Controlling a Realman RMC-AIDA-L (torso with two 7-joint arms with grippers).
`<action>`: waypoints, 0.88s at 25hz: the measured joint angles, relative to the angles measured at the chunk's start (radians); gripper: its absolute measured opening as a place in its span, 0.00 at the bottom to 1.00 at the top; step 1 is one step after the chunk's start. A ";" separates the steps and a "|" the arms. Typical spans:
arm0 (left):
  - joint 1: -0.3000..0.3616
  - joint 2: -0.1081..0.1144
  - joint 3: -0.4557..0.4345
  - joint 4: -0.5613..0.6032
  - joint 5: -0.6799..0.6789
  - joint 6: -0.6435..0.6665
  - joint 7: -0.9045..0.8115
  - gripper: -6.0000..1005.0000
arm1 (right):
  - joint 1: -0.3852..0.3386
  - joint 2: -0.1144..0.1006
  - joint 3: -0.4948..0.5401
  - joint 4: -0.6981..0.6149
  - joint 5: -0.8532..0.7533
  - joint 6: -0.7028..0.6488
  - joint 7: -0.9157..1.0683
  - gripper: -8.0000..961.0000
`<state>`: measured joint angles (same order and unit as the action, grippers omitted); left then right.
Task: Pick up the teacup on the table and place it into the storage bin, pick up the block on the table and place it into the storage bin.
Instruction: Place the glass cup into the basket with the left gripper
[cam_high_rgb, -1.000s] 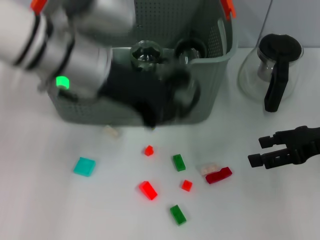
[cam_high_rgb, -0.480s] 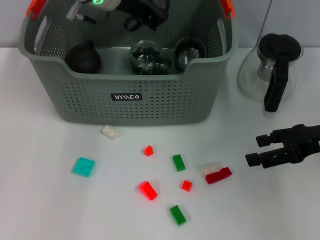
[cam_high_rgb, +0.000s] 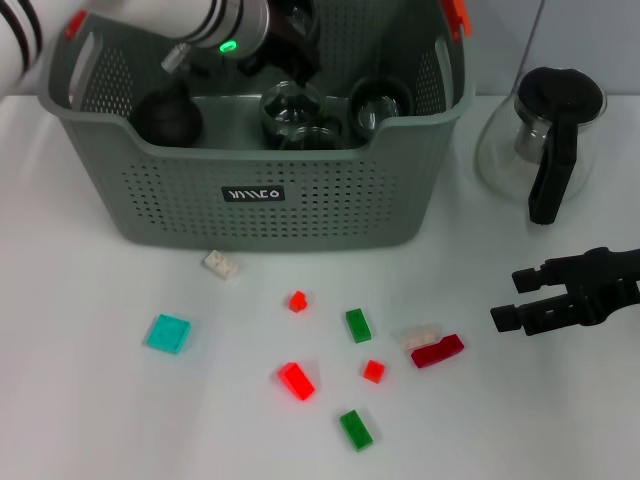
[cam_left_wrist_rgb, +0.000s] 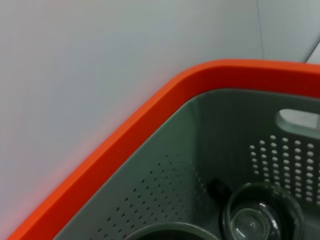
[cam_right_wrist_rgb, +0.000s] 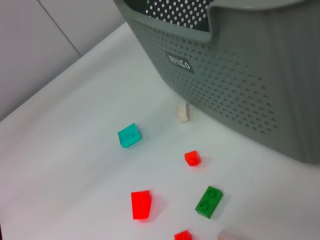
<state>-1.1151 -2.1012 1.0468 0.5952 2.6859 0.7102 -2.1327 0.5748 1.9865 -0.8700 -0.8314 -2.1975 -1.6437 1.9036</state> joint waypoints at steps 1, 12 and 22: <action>0.001 -0.008 0.000 -0.004 0.014 -0.016 0.000 0.14 | 0.000 0.000 0.000 0.000 -0.001 0.001 0.000 0.96; 0.010 -0.048 -0.001 -0.020 0.094 -0.060 0.000 0.17 | 0.002 0.003 -0.002 0.001 -0.023 0.010 0.000 0.96; 0.020 -0.052 -0.001 -0.022 0.113 -0.057 -0.005 0.24 | 0.003 0.003 -0.006 0.002 -0.023 0.010 0.000 0.96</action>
<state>-1.0953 -2.1536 1.0462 0.5736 2.7993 0.6533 -2.1374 0.5782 1.9896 -0.8755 -0.8299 -2.2201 -1.6335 1.9036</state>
